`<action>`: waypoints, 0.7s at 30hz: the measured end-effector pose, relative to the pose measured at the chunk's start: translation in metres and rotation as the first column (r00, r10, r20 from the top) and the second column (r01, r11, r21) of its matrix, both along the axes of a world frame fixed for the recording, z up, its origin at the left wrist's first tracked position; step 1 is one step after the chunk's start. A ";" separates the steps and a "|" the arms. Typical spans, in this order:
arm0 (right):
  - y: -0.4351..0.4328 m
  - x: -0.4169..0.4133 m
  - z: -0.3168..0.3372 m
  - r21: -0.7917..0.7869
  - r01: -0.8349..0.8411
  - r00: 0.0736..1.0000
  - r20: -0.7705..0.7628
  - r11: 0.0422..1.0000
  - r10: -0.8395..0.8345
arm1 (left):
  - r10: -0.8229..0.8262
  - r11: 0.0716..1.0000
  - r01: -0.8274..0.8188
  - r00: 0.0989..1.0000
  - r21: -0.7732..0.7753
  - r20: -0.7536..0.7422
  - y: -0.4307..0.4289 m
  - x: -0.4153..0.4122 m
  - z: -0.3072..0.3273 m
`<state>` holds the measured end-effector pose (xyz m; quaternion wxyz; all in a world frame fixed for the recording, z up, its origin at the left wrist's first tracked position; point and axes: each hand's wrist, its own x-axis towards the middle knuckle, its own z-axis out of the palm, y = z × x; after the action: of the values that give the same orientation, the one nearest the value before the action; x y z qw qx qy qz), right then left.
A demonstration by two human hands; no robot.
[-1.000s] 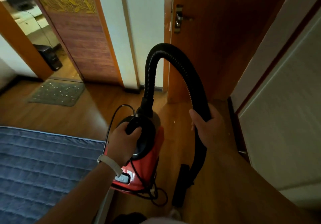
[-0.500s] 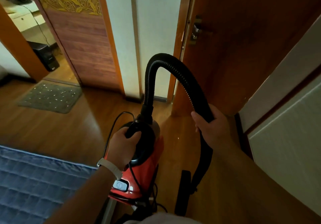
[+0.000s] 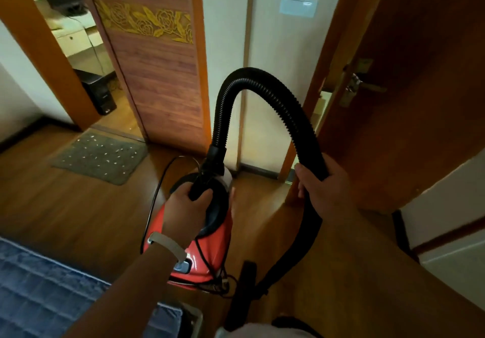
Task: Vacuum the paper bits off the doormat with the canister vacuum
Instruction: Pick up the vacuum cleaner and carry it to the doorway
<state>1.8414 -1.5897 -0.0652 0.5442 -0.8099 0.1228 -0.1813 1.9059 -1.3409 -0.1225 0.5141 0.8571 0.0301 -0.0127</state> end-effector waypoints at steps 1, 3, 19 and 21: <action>0.003 0.015 -0.001 -0.002 -0.023 1.000 0.010 1.000 0.023 | 0.023 1.000 -0.023 1.000 0.011 -0.007 0.005 0.009 -0.001; 0.010 0.044 -0.004 -0.001 -0.060 0.998 0.025 0.998 0.060 | 0.070 0.997 -0.070 0.997 0.015 -0.019 0.014 0.025 -0.004; 0.028 0.344 -0.029 0.030 -0.512 0.857 -0.051 0.858 0.513 | 0.545 0.838 -0.541 0.836 0.072 -0.066 0.015 0.192 0.005; 0.032 0.375 -0.033 0.047 -0.557 0.829 -0.027 0.829 0.558 | 0.585 0.811 -0.580 0.810 0.077 -0.053 0.014 0.209 0.007</action>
<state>2.2166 -1.5581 -0.0977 0.5857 -0.8038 -0.1046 0.0035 2.1145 -1.3267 -0.1160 0.4669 0.8200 0.3106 0.1146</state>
